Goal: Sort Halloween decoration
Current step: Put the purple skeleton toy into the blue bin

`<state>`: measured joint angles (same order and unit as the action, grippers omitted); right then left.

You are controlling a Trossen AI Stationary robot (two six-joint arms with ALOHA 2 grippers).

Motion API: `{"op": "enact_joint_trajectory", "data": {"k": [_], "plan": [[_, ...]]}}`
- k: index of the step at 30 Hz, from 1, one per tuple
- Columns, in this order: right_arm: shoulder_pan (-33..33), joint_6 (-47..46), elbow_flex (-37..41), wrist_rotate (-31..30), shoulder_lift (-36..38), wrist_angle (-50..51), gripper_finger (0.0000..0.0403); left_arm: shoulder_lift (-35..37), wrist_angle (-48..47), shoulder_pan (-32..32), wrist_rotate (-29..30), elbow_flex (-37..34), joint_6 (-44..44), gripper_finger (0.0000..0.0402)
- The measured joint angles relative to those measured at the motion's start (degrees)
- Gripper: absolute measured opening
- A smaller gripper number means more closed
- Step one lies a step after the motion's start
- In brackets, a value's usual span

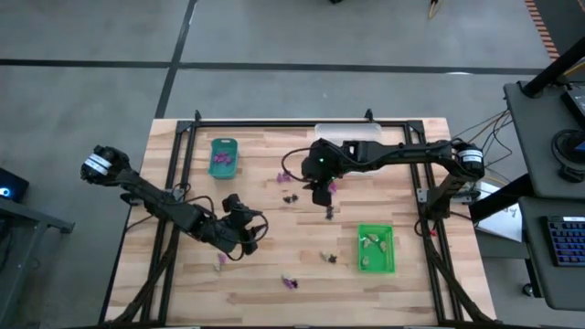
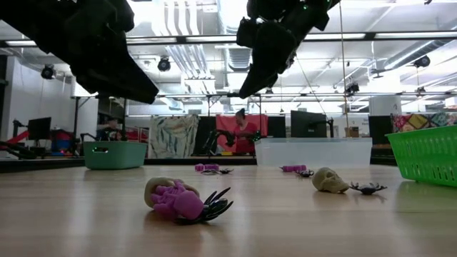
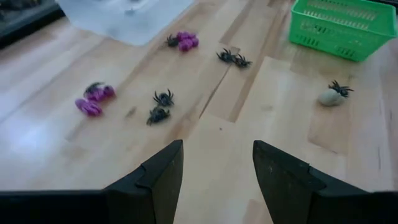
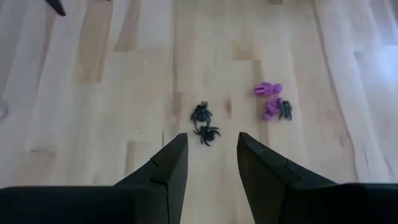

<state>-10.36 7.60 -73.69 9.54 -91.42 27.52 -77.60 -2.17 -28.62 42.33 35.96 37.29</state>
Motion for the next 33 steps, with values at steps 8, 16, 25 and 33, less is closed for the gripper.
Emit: {"op": "enact_joint_trajectory", "data": {"k": [8, 16, 25, 33], "plan": [[0.7, -0.1, 2.8, 3.0, 0.9, 0.0, 0.0127, 0.0, 7.0, 2.0, 0.6, 0.0, -8.8, 0.0178], [2.9, -2.0, 8.5, 4.1, 6.4, 0.2, 0.0124, 0.0, 9.7, 7.7, -4.6, -0.1, -17.3, 0.0178], [3.7, 1.2, 17.3, 4.3, 22.5, -5.3, 0.0121, -4.6, 15.1, 11.8, -8.8, -0.1, -21.8, 0.0178], [3.7, 2.7, 30.5, 4.4, 34.3, -24.9, 0.012, -12.4, 25.0, 13.1, -10.1, -0.1, -24.0, 0.0178]]}}
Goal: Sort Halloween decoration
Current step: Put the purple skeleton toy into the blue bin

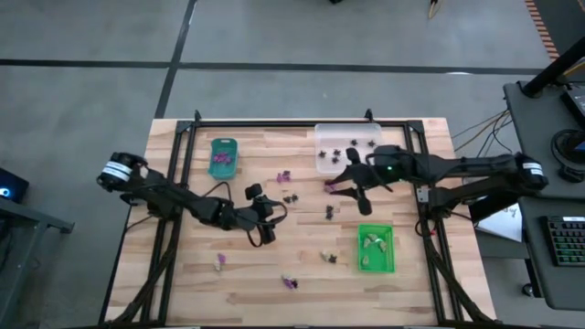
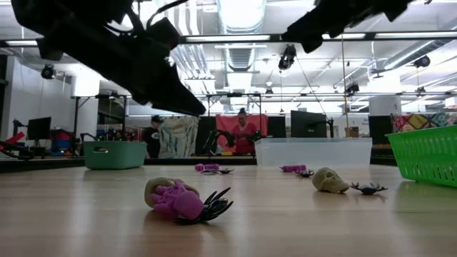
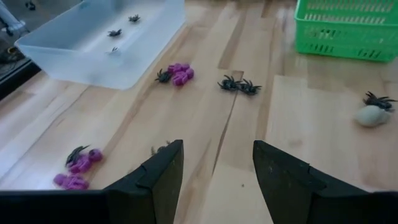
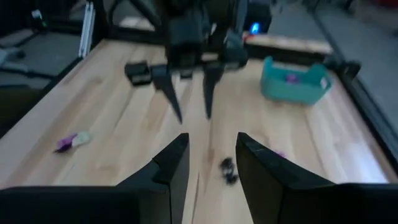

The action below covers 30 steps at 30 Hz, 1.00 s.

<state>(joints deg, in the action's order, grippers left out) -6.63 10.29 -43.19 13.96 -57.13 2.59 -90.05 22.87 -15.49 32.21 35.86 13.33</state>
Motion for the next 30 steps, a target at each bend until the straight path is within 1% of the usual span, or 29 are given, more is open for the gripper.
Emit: {"op": "enact_joint_trajectory", "data": {"k": [4, 7, 15, 20, 23, 25, 27, 30], "plan": [[0.0, -0.9, 6.1, 0.0, 2.6, -11.1, 0.0119, -3.5, 3.9, 0.7, 0.0, 0.0, -0.6, 0.0178], [0.0, -3.1, 8.9, 0.0, 3.6, -15.3, 0.0118, -5.8, 4.6, 0.9, 0.0, 0.3, -0.4, 0.0178], [0.0, -7.5, 11.5, 0.0, 3.7, -15.3, 0.0118, -10.2, 4.6, 1.0, -1.4, 3.6, -1.4, 0.0178], [0.0, -7.7, 11.6, 0.0, 3.4, -15.3, 0.0118, -12.1, 4.5, 1.4, -1.4, 5.0, -2.9, 0.0178], [0.0, -8.1, 11.6, -0.1, 3.4, -15.3, 0.0118, -12.2, 4.5, 1.8, -1.4, 5.2, -3.0, 0.0178], [0.0, -10.8, 11.6, -2.0, 3.1, -16.5, 0.0118, -12.1, 4.4, 2.0, -1.4, 4.9, -3.2, 0.0178], [0.0, -12.3, 11.3, -4.1, 2.7, -19.6, 0.0118, -11.2, 2.5, 2.1, -1.4, 4.5, -3.5, 0.0178], [-0.1, -10.8, 9.3, -5.7, 1.3, -21.6, 0.0118, -8.6, -2.7, 2.3, -1.6, 4.5, -3.6, 0.0178]]}}
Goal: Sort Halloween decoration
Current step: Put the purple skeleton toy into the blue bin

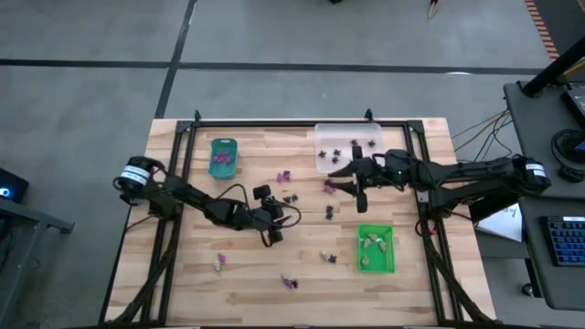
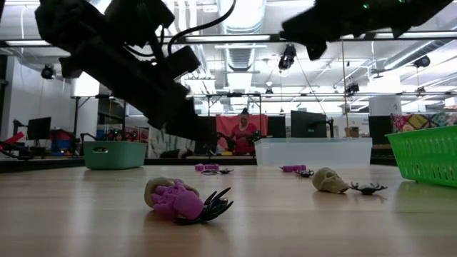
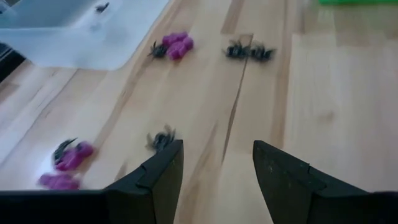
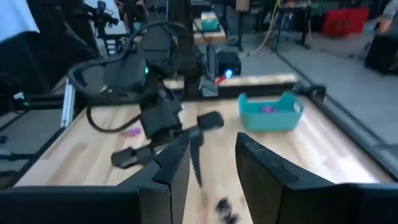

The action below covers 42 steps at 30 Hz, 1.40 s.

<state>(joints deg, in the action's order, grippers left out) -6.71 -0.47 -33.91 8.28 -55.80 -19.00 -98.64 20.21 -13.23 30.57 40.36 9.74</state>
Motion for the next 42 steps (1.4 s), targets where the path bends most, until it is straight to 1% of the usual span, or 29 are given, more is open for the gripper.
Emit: {"op": "enact_joint_trajectory", "data": {"k": [4, 10, 15, 19, 22, 25, 28, 31, 34, 36, 38, 42], "plan": [[-0.1, 3.1, -2.3, -0.8, -3.0, 0.5, 0.0118, 3.1, -6.6, 0.0, -0.1, -0.8, 0.5, 0.0178], [-0.3, 5.6, -6.0, -0.9, -7.5, 7.0, 0.0118, 4.5, -7.1, 0.7, -0.2, -1.7, 0.6, 0.0178], [-1.5, 7.7, -8.0, -0.9, -10.3, 8.5, 0.0118, 4.9, -5.8, 2.7, -0.2, -1.7, -0.6, 0.0178], [-4.4, 9.1, -9.5, -1.1, -12.0, 8.5, 0.0118, 6.3, -5.8, 5.0, -1.4, -1.7, -3.0, 0.0178], [-7.5, 9.5, -11.4, -4.2, -13.3, 8.7, 0.0118, 8.2, -5.6, 7.5, -3.2, -1.5, -4.7, 0.0178], [-11.2, 9.5, -14.0, -7.0, -14.8, 9.6, 0.0118, 10.1, -5.7, 10.4, -3.2, -1.0, -5.4, 0.0178], [-14.6, 7.1, -15.5, -8.4, -16.5, 9.6, 0.0118, 11.9, -3.7, 12.4, -3.3, -0.6, -1.0, 0.0178], [-16.8, 4.1, -15.5, -8.3, -17.7, 10.2, 0.0118, 12.6, -0.2, 13.0, -4.9, -0.6, 3.5, 0.0178], [-17.2, 4.3, -15.5, -7.9, -18.2, 10.5, 0.0118, 12.6, 4.4, 13.0, -6.1, -0.6, 4.2, 0.0178], [-17.2, 4.8, -16.2, -7.9, -17.9, 13.7, 0.0118, 12.2, 6.7, 13.0, -6.2, -0.6, 3.1, 0.0178], [-16.4, 4.6, -17.7, -7.9, -17.5, 19.8, 0.0118, 11.7, 6.7, 12.9, -6.3, -0.6, 2.1, 0.0178], [-14.4, -2.7, -19.8, -7.8, -17.0, 31.5, 0.0118, 11.4, 6.8, 12.7, -6.3, -0.6, 1.2, 0.0178]]}}
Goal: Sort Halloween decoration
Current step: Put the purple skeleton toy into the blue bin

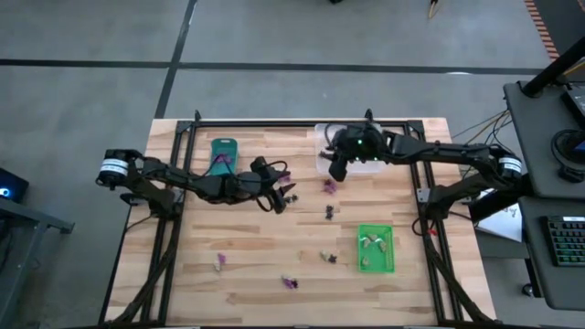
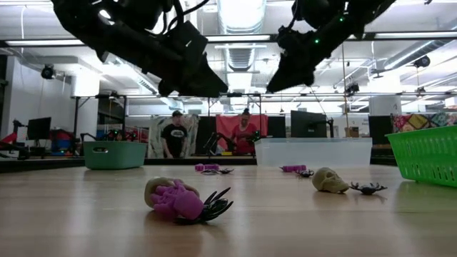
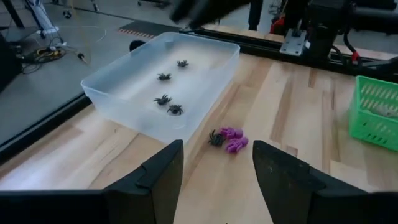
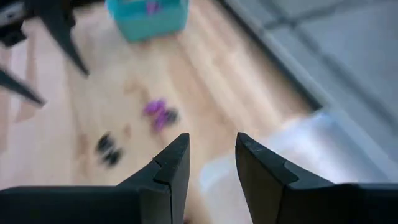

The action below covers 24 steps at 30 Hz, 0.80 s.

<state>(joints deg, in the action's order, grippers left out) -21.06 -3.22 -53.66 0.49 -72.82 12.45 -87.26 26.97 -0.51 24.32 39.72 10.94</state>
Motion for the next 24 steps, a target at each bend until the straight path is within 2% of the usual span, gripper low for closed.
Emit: {"op": "enact_joint_trajectory", "data": {"k": [3, 6, 11, 16, 20, 24], "plan": [[1.6, -5.5, -0.8, -0.1, 0.0, 4.8, 0.0118, 0.8, -1.2, -0.3, -0.2, 0.0, 5.7, 0.0178], [3.6, -6.2, -1.4, -0.1, 0.0, 6.9, 0.0118, 2.8, -6.1, -1.2, -2.4, 0.0, 7.4, 0.0178], [5.3, -1.4, -1.5, -0.1, 0.0, 5.7, 0.0118, 5.7, -15.5, -1.6, -2.5, 0.0, 7.4, 0.0178], [6.2, 5.0, -1.5, -0.1, 0.0, 3.9, 0.0118, 7.0, -21.2, -1.8, -4.3, 0.0, 4.1, 0.0178], [7.4, 2.6, -2.2, -0.1, -0.1, -0.8, 0.0118, 9.0, -26.3, -1.9, -3.9, 0.0, 4.4, 0.0178], [8.5, 3.6, -4.4, -0.9, -0.1, -1.2, 0.0118, 11.8, -32.2, -2.7, -3.8, 0.0, 4.6, 0.0178]]}}
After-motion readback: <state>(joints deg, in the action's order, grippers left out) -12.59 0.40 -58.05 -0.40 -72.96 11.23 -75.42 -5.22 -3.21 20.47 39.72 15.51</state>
